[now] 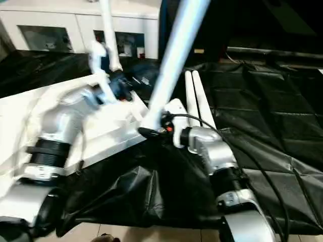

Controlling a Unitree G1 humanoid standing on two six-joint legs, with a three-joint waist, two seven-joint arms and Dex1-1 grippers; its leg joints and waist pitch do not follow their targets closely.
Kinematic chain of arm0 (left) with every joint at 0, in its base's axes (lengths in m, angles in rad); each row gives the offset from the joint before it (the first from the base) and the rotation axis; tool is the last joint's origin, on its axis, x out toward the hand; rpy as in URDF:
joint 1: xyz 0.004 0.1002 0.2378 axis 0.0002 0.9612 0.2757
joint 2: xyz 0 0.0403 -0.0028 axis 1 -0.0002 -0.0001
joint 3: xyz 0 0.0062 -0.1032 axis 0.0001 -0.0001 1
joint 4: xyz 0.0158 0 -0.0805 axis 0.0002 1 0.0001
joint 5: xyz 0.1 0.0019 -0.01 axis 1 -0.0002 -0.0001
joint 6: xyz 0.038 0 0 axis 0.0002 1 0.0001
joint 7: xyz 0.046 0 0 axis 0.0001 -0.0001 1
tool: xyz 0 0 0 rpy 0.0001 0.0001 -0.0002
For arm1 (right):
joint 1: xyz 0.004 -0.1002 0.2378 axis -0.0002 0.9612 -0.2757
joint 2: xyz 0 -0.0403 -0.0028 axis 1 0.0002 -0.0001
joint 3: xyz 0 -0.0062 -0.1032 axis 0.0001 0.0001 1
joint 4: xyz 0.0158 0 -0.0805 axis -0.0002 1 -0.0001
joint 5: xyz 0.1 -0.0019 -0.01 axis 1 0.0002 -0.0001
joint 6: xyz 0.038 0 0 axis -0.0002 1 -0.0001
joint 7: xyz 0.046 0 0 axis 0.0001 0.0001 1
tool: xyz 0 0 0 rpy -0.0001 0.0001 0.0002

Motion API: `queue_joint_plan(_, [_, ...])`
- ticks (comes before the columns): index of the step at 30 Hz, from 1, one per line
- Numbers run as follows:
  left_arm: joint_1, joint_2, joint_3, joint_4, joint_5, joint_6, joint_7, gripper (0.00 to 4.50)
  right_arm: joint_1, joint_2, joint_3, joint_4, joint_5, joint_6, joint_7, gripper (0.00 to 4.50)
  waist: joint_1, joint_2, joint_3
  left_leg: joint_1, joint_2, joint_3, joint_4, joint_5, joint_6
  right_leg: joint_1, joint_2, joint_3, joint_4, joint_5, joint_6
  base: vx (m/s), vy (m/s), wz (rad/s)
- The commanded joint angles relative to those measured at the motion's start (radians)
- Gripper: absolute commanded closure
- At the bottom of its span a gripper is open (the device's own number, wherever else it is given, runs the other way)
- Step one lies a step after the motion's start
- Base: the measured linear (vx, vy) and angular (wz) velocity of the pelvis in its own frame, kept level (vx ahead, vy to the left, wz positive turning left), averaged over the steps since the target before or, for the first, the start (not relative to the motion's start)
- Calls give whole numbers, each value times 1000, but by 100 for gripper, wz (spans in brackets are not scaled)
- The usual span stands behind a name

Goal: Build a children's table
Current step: Pick table leg

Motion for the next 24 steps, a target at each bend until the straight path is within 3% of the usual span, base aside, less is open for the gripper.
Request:
queue_joint_plan(1, [-29, -20, -50, -8, -5, 32, -16, 176, -4, 4, 56, -66, -10, 28, 21, 175, 8, 0, -79, 14, 27, -8, -57, -105, 58, 67, -64, 42, -59, 35, -248, 0, 0, 0])
queue_joint_plan(4, [-25, -11, -68, -3, 9, 15, -36, 137, -4, -5, 65, -81, -8, 47, 37, 175, 6, 2, -75, 15, 29, -8, -60, -141, 53, 65, -65, 42, -66, -30, -240, 0, 0, 0])
queue_joint_plan(7, [-7, -5, -28, -61, -99, 110, -105, 119, -1, -24, 76, -82, -12, 64, 61, 175, 6, 2, -74, 18, 31, -8, -62, -157, 38, 64, -67, 43, -68, -64, -241, 0, 0, 0])
queue_joint_plan(8, [-6, -3, -27, -63, -102, 114, -110, 105, -1, -25, 77, -82, -12, 65, 62, 175, 7, -3, -73, 17, 30, -7, -62, -158, 37, 63, -65, 43, -67, -66, -245, 0, 0, 0])
queue_joint_plan(13, [-4, 23, -47, -48, -52, 89, -115, 60, 2, -45, 100, -110, -15, 87, 84, 175, 5, 2, -73, 21, 31, -7, -63, -162, 32, 60, -64, 44, -69, -75, -235, 0, 0, 0])
queue_joint_plan(15, [-23, 15, -25, -4, -36, 32, -62, 46, 6, -58, 113, -142, -6, 107, 102, 175, 7, -5, -74, 18, 29, -7, -61, -146, 37, 65, -64, 45, -69, -56, -229, 0, 0, 0])
queue_joint_plan(17, [-24, 13, -1, -16, -64, 55, -43, 45, 9, -73, 116, -161, 3, 119, 128, 175, 9, -6, -76, 17, 30, -7, -60, -129, 41, 67, -65, 45, -63, -29, -226, 0, 0, 0])
queue_joint_plan(18, [-23, 14, 4, -25, -75, 69, -45, 74, 9, -77, 117, -163, 5, 120, 137, 175, 11, -8, -76, 15, 30, -8, -59, -123, 47, 67, -66, 44, -62, -20, -226, 0, 0, 0])
queue_joint_plan(24, [-6, 32, 17, -90, -137, 169, -92, 118, -6, -100, 129, -152, 7, 111, 175, 175, 14, 0, -74, 18, 30, -6, -59, -140, 41, 62, -66, 43, -66, -63, -239, 0, 0, 0])
